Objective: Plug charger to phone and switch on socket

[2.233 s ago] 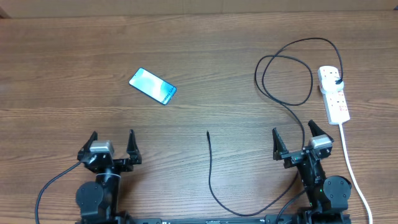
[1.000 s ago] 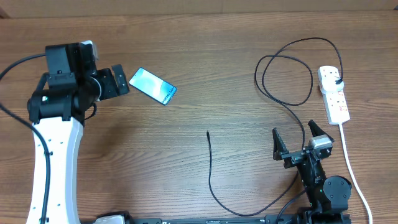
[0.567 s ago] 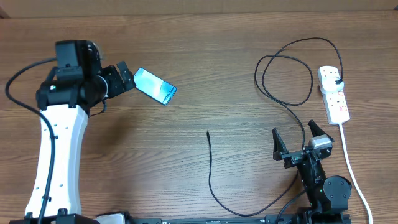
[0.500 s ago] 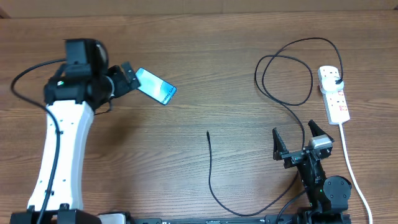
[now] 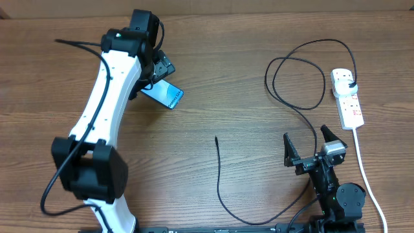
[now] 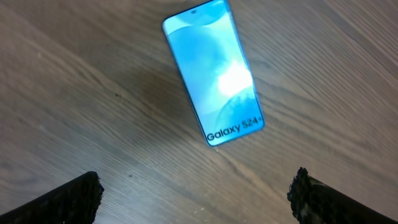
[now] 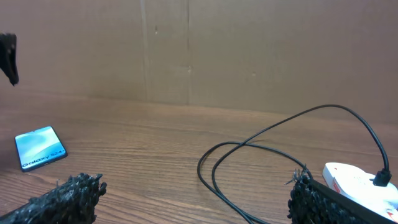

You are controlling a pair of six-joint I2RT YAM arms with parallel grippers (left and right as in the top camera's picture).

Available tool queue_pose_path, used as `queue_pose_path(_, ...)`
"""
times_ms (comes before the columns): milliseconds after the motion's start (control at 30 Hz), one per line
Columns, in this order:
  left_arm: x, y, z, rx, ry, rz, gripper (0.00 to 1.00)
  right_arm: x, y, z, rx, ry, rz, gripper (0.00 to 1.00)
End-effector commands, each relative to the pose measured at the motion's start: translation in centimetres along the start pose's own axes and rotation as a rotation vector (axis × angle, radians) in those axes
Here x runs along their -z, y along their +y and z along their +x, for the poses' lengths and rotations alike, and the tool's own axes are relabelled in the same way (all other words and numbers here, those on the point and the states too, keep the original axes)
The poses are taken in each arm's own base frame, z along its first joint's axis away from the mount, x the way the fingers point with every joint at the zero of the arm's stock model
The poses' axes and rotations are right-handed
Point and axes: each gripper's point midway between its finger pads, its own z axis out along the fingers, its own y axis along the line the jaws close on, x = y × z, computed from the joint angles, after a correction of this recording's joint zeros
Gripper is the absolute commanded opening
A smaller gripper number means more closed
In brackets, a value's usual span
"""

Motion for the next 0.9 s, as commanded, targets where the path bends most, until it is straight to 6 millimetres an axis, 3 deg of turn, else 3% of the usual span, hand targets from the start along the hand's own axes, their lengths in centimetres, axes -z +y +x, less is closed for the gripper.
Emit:
queue_pose_path(0,-1.7,-0.2,-0.8,0.170,-0.015,-0.042,1.00,0.0,0.0,0.2,0.002,-0.003,-0.002,1.00)
queue_pose_path(200,-4.7,-1.3,-1.0,0.200,-0.002,-0.043,1.00,0.0,0.0,0.2,0.002,-0.003,-0.002,1.00)
queue_pose_path(500,-10.4,-2.6,1.7,0.200,0.161,-0.053,1.00,0.0,0.0,0.2,0.002,-0.003,-0.002,1.00)
queue_pose_path(633,-11.6,-3.4,1.7,0.202,0.171,-0.027,1.00,0.0,0.0,0.2,0.002,-0.003,-0.002,1.00)
queue_pose_path(867,-11.8,-4.1,1.6,0.183,0.187,0.016,1.00,0.0,0.0,0.2,0.002,-0.003,-0.002,1.00)
